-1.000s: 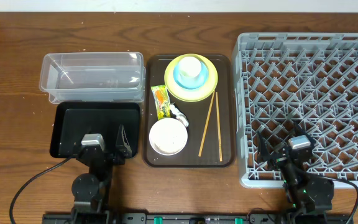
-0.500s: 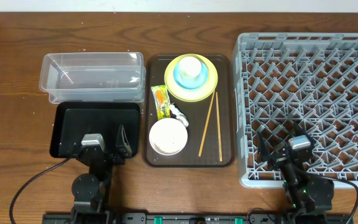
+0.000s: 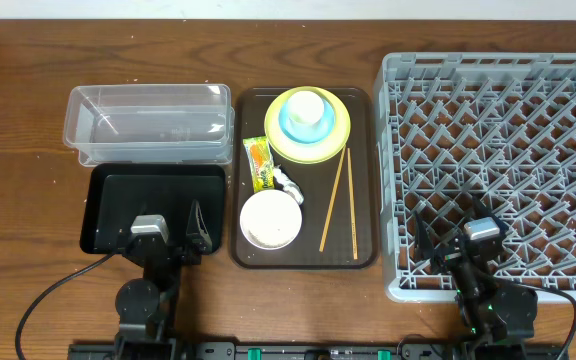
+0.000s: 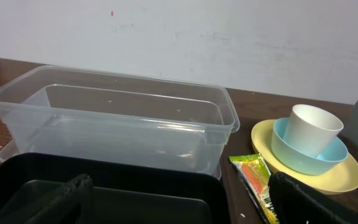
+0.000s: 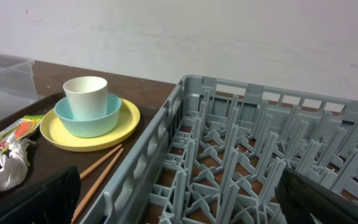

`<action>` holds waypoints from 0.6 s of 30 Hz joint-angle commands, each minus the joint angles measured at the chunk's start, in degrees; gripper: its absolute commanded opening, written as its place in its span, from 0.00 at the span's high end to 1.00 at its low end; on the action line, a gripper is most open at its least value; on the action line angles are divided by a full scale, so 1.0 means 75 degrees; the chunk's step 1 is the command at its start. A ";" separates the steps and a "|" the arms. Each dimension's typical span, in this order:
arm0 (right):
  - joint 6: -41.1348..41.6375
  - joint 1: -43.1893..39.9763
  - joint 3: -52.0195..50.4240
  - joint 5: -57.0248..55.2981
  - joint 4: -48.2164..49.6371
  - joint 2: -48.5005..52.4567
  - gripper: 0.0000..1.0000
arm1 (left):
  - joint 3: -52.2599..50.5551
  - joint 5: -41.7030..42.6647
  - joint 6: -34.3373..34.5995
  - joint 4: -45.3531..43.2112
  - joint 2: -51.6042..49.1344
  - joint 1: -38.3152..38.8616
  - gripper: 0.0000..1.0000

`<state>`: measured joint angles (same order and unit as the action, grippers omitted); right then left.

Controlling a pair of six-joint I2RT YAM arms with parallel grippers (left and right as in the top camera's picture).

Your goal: Sort waste into correct bins and load items into the dishwasher rack

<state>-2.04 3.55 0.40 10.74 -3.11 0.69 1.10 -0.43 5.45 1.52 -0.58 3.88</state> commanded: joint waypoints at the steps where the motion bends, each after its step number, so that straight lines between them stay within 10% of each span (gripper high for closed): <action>1: 0.0096 -0.0102 -0.0012 0.0029 -0.0020 -0.0035 0.01 | -0.0117 -0.0259 -0.0152 0.0329 0.0047 0.0029 0.08; 18: 0.0096 -0.0102 -0.0012 0.0029 -0.0020 -0.0035 0.01 | -0.0009 -0.0087 -0.0055 0.0396 0.0044 0.0029 0.08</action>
<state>-2.04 3.55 0.40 10.74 -3.11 0.69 1.13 -0.36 5.50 1.61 -0.58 3.88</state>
